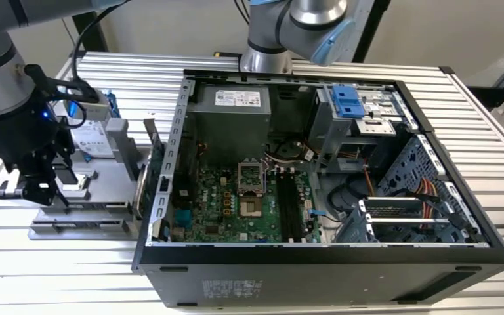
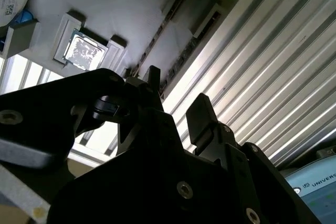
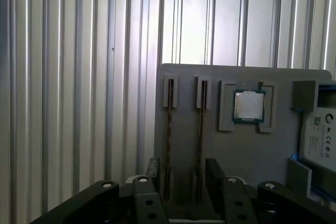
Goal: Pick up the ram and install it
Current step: 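Pick up the ram and move it above insertion slot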
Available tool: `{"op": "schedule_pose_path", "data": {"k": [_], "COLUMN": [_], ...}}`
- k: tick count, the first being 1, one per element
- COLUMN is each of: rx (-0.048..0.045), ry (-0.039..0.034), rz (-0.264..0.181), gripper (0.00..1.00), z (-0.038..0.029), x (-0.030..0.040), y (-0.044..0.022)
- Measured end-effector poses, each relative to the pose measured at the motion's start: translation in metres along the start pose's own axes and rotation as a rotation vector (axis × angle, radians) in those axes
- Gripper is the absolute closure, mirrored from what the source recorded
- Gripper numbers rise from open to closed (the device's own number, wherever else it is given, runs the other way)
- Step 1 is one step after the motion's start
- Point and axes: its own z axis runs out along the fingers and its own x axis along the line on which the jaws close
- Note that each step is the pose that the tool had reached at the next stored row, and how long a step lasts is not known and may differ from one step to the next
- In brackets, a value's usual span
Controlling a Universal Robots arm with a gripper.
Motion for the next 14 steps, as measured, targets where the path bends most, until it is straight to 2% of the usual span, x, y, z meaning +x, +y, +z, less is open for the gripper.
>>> {"op": "schedule_pose_path", "data": {"k": [14], "rx": [-0.0001], "ry": [0.0001], "rz": [0.000], "gripper": [0.00], "z": [0.0118], "x": [0.0041], "y": [-0.0001]}}
